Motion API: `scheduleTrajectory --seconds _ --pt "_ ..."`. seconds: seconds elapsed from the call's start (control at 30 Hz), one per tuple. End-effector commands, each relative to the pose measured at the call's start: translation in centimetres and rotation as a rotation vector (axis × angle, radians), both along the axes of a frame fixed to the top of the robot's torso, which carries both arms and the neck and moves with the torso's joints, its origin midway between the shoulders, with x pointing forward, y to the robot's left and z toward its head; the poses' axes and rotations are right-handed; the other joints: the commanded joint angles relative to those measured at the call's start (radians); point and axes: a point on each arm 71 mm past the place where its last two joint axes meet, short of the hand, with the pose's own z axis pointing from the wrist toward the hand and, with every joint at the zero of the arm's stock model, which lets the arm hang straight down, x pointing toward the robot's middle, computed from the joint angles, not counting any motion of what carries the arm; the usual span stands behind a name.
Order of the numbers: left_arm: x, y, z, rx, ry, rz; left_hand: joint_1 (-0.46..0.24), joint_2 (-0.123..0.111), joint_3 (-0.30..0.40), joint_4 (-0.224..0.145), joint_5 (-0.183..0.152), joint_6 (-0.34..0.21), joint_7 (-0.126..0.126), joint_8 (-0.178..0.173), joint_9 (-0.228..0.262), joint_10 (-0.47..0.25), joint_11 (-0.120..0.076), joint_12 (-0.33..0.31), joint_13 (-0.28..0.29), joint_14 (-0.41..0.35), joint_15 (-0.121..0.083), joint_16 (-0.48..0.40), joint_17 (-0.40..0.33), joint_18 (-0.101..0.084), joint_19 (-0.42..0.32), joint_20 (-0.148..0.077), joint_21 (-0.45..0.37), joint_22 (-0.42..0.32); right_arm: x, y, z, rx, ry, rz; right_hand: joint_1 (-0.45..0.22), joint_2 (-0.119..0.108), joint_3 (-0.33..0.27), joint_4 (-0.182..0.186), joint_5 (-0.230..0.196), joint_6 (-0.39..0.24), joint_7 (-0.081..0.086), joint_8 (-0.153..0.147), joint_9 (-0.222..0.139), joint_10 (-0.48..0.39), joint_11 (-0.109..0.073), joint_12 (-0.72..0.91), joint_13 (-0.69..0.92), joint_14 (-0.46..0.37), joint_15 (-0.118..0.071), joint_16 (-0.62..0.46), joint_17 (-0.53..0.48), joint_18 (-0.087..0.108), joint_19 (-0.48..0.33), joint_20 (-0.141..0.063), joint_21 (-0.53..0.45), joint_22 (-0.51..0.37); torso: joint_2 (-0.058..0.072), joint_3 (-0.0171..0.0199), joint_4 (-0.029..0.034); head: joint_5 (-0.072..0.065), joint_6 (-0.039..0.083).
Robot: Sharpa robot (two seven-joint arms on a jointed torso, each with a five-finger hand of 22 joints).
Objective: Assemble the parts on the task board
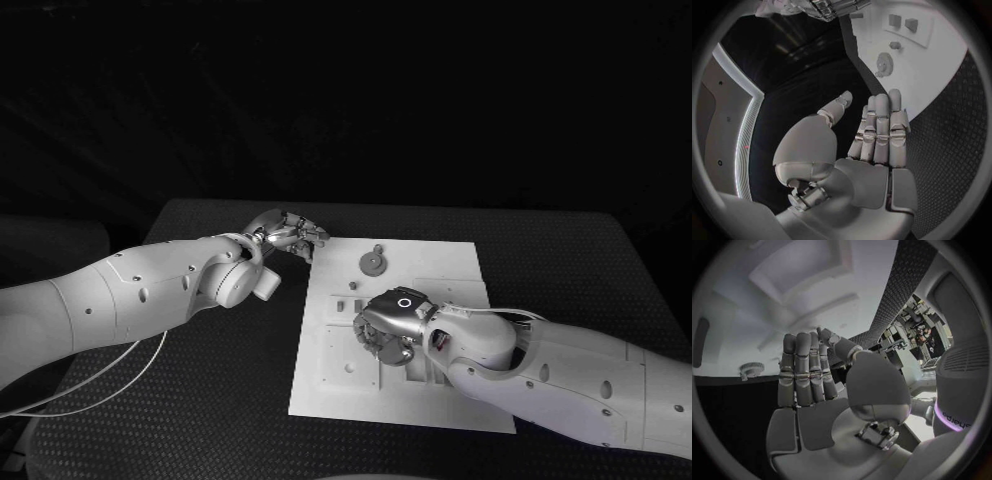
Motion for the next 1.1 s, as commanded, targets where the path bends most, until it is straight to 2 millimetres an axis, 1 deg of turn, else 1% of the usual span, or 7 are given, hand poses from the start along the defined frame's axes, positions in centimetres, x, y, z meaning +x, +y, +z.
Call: scheduleTrajectory --seconds 0.03,0.47,0.67,0.97,1.1 --pt "0.00 -0.19 0.11 -0.011 0.002 -0.014 -0.010 -0.001 -0.004 0.002 -0.003 -0.007 0.000 -0.004 -0.001 -0.008 0.000 0.002 0.001 0.008 0.000 -0.007 0.002 0.019 0.008 -0.001 -0.007 0.000 -0.10 -0.18 -0.35 -0.029 0.007 0.002 -0.001 0.006 0.006 0.001 0.007 0.008 -0.003 0.002 0.002 0.007 0.002 -0.007 0.001 0.000 -0.008 0.005 0.002 0.015 0.006 -0.002 0.005 0.025 0.000 0.0005 -0.0003 0.002 -0.003" --pt "0.08 -0.11 0.07 -0.010 0.004 -0.013 -0.010 -0.001 -0.004 0.002 -0.003 -0.008 0.000 -0.004 -0.001 -0.008 0.000 0.001 0.001 0.008 0.000 -0.008 0.002 0.019 0.008 -0.001 -0.008 0.000 -0.18 -0.41 -0.33 -0.030 0.010 -0.001 -0.001 0.006 0.006 0.001 0.007 0.008 -0.003 0.002 0.003 0.008 0.002 -0.008 0.002 -0.001 -0.008 0.006 0.002 0.015 0.006 -0.003 0.006 0.025 0.000 0.0007 -0.0005 0.004 -0.005" --pt "0.16 0.04 0.05 -0.008 0.004 -0.010 -0.011 -0.001 -0.005 0.003 -0.003 -0.008 0.000 -0.004 0.000 -0.009 0.000 0.001 0.001 0.008 0.001 -0.008 0.003 0.019 0.008 -0.001 -0.008 0.000 -0.10 -0.49 -0.36 -0.030 0.009 -0.003 -0.001 0.007 0.006 0.001 0.007 0.008 -0.003 0.002 0.004 0.008 0.002 -0.008 0.002 -0.001 -0.008 0.006 0.002 0.015 0.006 -0.003 0.006 0.025 0.000 0.0000 -0.0005 0.004 -0.004" --pt "0.13 -0.09 0.05 -0.009 0.005 -0.013 -0.011 -0.001 -0.005 0.003 -0.003 -0.008 0.000 -0.004 0.000 -0.010 0.001 0.001 0.002 0.007 0.001 -0.008 0.003 0.019 0.008 -0.001 -0.009 0.001 0.03 -0.18 -0.52 -0.042 0.017 -0.005 -0.002 0.007 0.006 0.001 0.007 0.007 -0.002 0.001 0.005 0.008 0.002 -0.009 0.003 -0.001 -0.008 0.006 0.002 0.015 0.006 -0.003 0.007 0.025 0.000 -0.0011 -0.0003 0.002 -0.006" --pt "0.12 -0.05 0.05 -0.009 0.006 -0.012 -0.011 -0.001 -0.005 0.003 -0.003 -0.009 0.001 -0.004 0.000 -0.010 0.001 0.001 0.002 0.007 0.001 -0.009 0.003 0.019 0.008 -0.001 -0.009 0.001 0.04 0.01 -0.73 -0.050 0.022 -0.006 -0.002 0.007 0.006 0.001 0.007 0.007 -0.002 0.000 0.005 0.007 0.002 -0.010 0.003 -0.001 -0.008 0.006 0.002 0.015 0.005 -0.003 0.007 0.025 0.000 -0.0004 0.0007 0.002 -0.006"
